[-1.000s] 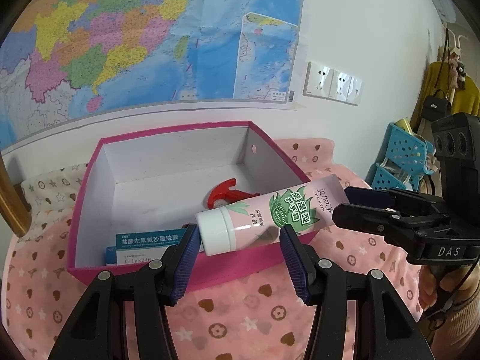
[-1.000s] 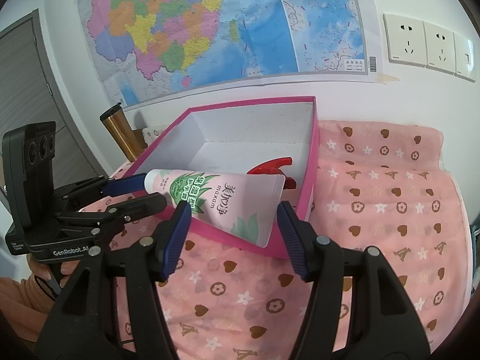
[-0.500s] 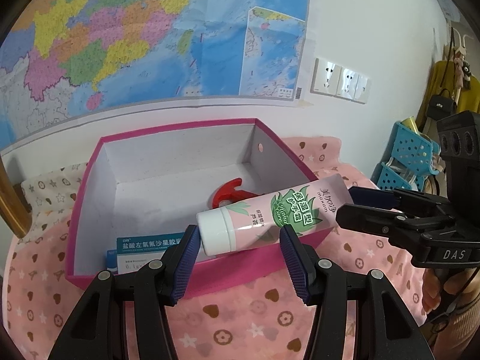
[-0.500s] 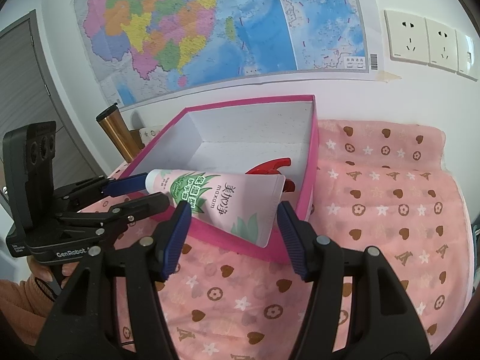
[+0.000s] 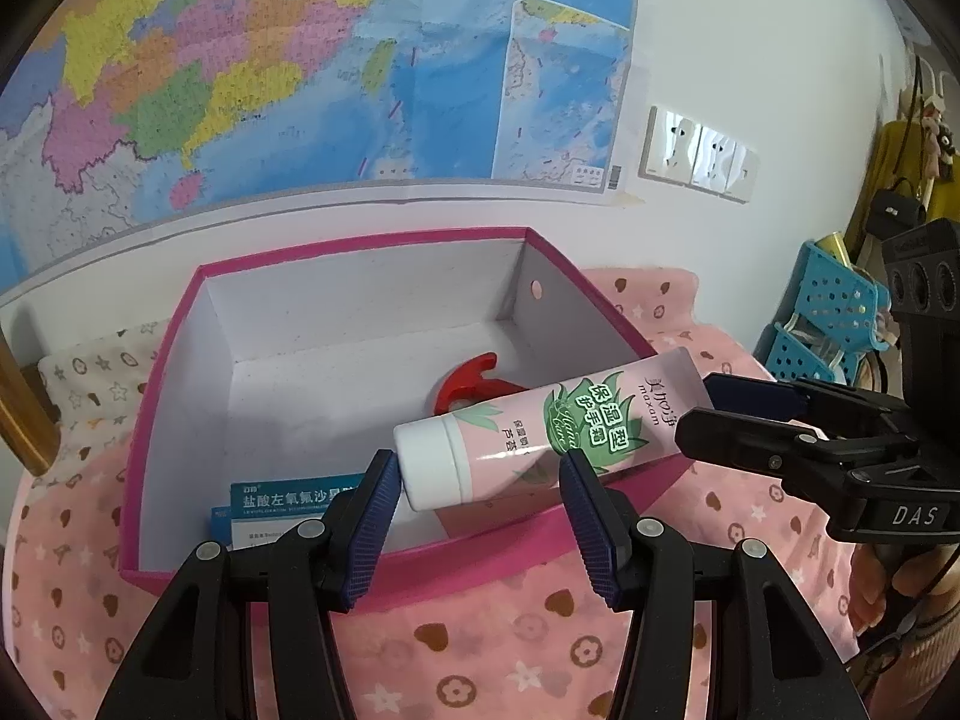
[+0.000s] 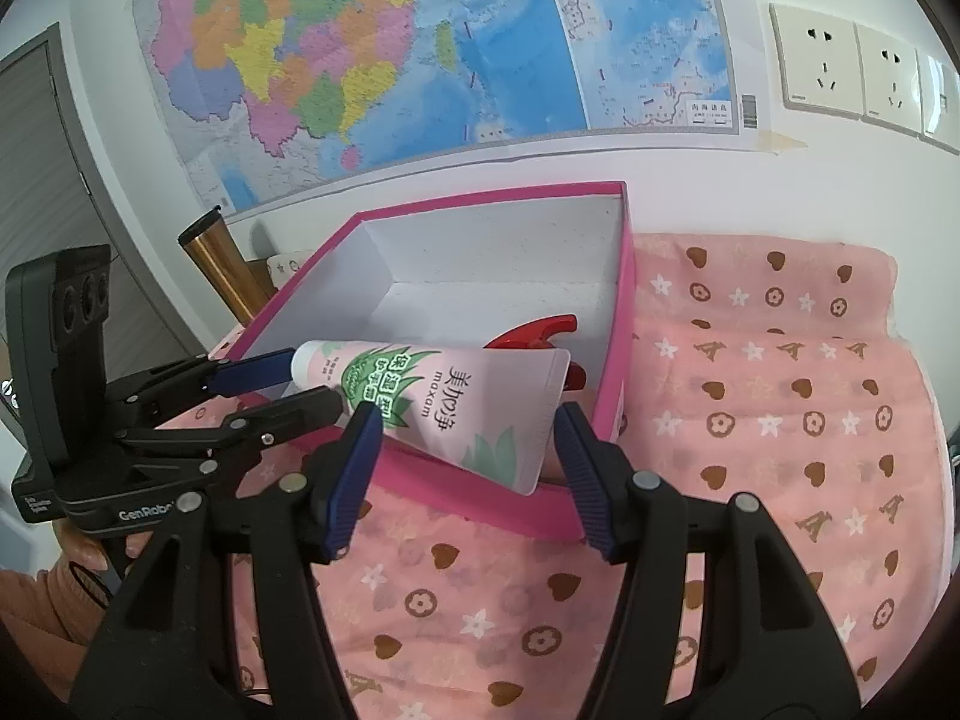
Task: Organize rigid objects
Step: 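Lower the aloe tube into the magenta box with both grippers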
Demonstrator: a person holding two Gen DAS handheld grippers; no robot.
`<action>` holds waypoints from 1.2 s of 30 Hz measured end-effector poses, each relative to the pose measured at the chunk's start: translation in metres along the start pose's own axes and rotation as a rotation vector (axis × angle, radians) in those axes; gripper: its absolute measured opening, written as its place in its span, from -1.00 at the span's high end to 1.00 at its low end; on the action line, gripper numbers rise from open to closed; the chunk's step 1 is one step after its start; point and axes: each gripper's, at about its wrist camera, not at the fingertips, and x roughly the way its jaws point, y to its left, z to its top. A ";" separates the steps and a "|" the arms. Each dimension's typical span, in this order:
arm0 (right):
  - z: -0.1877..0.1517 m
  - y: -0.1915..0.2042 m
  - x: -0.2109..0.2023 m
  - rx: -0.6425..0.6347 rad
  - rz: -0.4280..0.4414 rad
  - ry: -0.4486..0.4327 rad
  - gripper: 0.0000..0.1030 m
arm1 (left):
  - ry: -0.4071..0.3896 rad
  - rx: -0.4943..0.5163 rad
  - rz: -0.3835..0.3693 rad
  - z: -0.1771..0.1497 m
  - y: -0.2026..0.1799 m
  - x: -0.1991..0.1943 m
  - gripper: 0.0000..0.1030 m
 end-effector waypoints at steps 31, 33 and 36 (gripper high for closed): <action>0.004 -0.004 0.024 0.005 -0.018 0.035 -0.20 | 0.057 -0.037 0.013 0.001 0.013 0.029 -0.07; 0.004 -0.004 0.024 0.003 -0.022 0.035 -0.20 | 0.060 -0.039 0.013 0.001 0.014 0.030 -0.07; 0.004 -0.003 0.025 0.004 -0.027 0.035 -0.20 | 0.062 -0.043 0.011 0.001 0.015 0.032 -0.07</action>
